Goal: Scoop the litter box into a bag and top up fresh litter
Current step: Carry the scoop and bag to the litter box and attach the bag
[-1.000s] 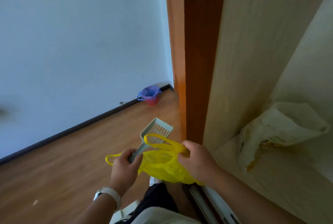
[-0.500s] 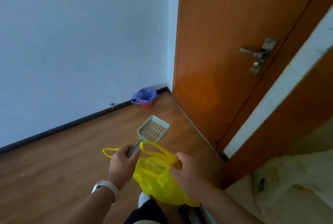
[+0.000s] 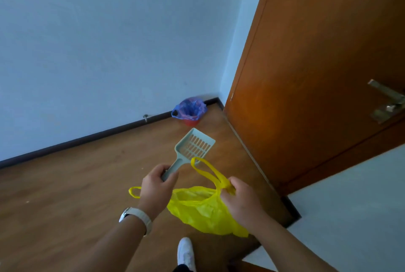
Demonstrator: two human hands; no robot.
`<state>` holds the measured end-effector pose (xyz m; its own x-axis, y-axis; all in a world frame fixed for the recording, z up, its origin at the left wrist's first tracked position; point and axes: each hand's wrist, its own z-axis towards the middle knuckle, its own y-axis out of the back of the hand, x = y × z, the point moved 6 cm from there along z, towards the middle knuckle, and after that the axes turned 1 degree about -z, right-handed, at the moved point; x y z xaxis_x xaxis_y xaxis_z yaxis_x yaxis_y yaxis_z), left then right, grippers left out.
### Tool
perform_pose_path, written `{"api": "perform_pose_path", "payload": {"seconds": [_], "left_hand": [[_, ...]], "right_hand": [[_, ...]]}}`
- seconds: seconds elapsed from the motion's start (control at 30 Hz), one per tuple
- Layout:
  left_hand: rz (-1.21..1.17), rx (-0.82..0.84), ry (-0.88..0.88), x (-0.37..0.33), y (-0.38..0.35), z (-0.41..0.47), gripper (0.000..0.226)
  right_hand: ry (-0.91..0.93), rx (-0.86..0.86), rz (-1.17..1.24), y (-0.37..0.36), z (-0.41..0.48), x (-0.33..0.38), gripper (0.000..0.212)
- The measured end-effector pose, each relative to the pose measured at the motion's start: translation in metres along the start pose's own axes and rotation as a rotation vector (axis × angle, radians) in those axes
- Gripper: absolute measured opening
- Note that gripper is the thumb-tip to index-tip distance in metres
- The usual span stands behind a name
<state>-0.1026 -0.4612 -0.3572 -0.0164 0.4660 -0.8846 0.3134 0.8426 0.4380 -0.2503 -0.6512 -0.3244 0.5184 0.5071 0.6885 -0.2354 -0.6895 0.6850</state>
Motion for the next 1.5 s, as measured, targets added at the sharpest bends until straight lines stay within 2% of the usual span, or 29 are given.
{"api": "perform_pose_path", "payload": {"seconds": [0.23,0.4,0.6,1.03,1.2,1.5], "left_hand": [[-0.092,-0.151,0.044,0.011,0.066,0.011,0.014],[-0.076,-0.293,0.072,0.025,0.121,0.015,0.014],[-0.114,-0.482,0.171,0.04,0.172,0.026,0.013],[-0.022,-0.823,0.338,0.028,0.254,0.066,0.014],[-0.057,-0.991,0.381,0.026,0.279,0.058,0.01],[-0.147,-1.285,0.49,0.054,0.328,-0.009,0.007]], "right_hand": [[0.091,0.1,-0.066,-0.029,0.048,0.06,0.01],[0.218,0.179,-0.082,-0.064,0.081,0.125,0.026],[0.352,0.294,-0.12,-0.102,0.119,0.186,0.032],[0.601,0.612,-0.1,-0.18,0.222,0.308,0.015],[0.738,0.761,-0.082,-0.212,0.225,0.355,0.016],[0.92,0.934,-0.135,-0.291,0.178,0.423,0.016]]}}
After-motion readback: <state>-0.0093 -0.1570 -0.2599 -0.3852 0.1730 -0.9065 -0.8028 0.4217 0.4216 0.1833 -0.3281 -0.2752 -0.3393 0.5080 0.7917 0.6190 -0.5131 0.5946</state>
